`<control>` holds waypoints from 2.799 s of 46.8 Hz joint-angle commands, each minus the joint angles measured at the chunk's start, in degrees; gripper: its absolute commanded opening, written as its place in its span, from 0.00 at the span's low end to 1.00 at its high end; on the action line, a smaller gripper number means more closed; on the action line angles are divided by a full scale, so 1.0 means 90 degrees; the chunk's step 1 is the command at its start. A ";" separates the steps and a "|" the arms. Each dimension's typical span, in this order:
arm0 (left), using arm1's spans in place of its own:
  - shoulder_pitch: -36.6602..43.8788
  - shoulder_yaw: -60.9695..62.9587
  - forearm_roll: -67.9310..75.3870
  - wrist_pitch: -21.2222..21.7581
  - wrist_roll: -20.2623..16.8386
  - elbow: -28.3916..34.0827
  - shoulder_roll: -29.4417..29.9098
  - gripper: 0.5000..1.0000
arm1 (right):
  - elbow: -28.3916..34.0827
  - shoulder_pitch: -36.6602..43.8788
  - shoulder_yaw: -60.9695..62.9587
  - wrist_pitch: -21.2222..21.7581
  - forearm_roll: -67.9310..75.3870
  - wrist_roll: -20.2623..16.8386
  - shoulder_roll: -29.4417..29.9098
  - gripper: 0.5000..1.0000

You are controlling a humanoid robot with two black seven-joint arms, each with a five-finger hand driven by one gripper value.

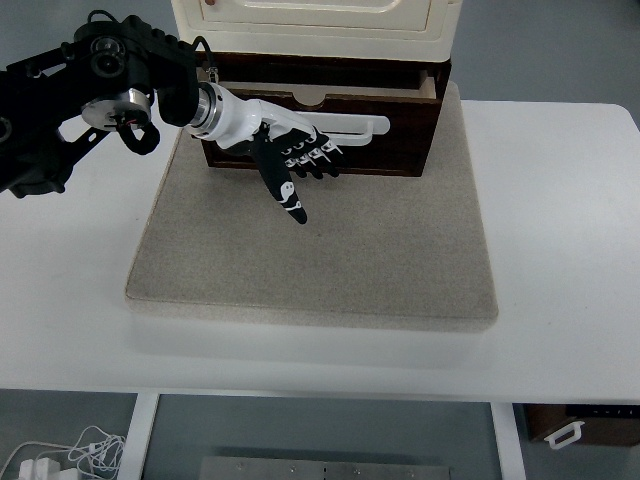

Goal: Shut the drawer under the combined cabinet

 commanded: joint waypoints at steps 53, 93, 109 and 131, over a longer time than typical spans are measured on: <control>-0.0129 -0.0762 0.0230 -0.0034 0.0000 0.1284 -0.0226 1.00 | 0.0000 0.0000 0.0000 0.0004 0.0001 0.0000 0.0000 0.90; -0.0148 -0.3183 -0.3842 -0.0034 0.0000 0.0854 -0.0646 1.00 | 0.0000 0.0000 0.0000 0.0005 0.0001 0.0000 0.0000 0.90; -0.0256 -0.5459 -0.4068 -0.0034 -0.0714 0.1128 -0.0930 1.00 | 0.0000 0.0000 0.0000 -0.0005 0.0001 0.0000 0.0000 0.90; -0.0890 -0.6222 -0.4048 0.1608 -0.3078 0.2659 -0.0042 1.00 | 0.0000 0.0000 0.0000 -0.0005 0.0001 0.0000 0.0000 0.90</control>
